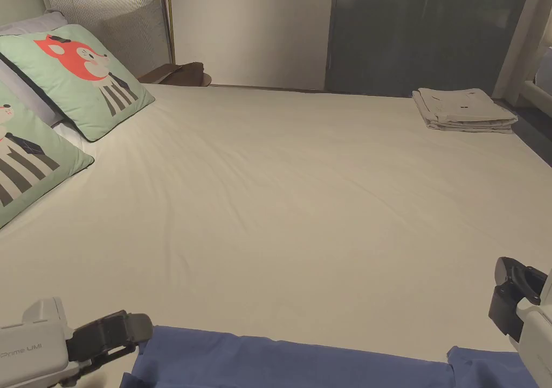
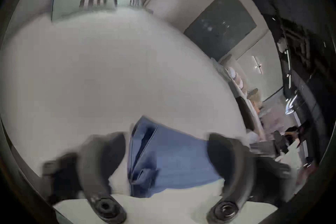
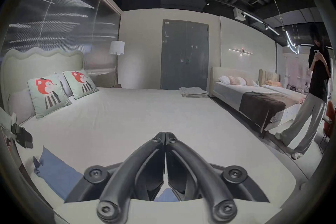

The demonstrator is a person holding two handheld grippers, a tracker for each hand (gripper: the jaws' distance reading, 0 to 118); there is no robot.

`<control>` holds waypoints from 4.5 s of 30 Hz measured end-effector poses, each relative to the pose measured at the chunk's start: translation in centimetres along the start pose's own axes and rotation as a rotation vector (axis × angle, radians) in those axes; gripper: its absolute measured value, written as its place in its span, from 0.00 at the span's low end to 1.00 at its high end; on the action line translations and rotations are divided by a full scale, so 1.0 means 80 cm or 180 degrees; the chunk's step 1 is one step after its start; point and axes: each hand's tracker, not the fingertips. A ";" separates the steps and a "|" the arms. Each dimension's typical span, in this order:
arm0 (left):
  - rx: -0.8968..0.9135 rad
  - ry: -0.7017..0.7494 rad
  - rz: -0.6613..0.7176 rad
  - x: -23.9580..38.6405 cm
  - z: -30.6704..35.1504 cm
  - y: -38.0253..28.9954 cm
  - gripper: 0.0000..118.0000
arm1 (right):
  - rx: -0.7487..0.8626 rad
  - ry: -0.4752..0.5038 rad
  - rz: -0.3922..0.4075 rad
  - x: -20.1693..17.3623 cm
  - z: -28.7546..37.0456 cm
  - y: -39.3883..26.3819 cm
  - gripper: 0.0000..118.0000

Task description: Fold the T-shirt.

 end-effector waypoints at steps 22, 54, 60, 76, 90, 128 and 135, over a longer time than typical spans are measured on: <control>-0.0564 -0.0550 0.0627 0.002 -0.079 -0.037 0.06 | -0.0155 0.0056 0.0123 -0.031 -0.004 0.007 0.00; -0.0684 -0.0245 -0.0437 0.150 -0.108 -0.052 0.04 | -0.0120 0.0119 -0.0093 0.002 0.004 -0.010 0.00; -0.0895 0.0087 -0.0764 0.189 -0.176 -0.100 0.04 | -0.0109 0.0006 -0.0193 0.031 0.014 -0.017 0.00; 0.0825 0.0671 -0.1667 0.189 -0.103 -0.143 0.01 | -0.0113 -0.0021 -0.0294 0.041 0.024 -0.023 0.00; -0.0078 0.0298 -0.2130 0.237 -0.182 -0.246 0.01 | -0.0137 -0.0031 -0.0329 0.050 0.031 -0.026 0.00; -0.0799 -0.1244 0.0720 -0.012 -0.104 -0.049 0.81 | -0.0232 0.0141 -0.0210 0.006 0.014 -0.018 0.00; -0.0816 -0.0959 0.0657 0.026 -0.101 -0.053 0.07 | -0.0215 0.0129 -0.0172 0.002 0.019 -0.012 0.00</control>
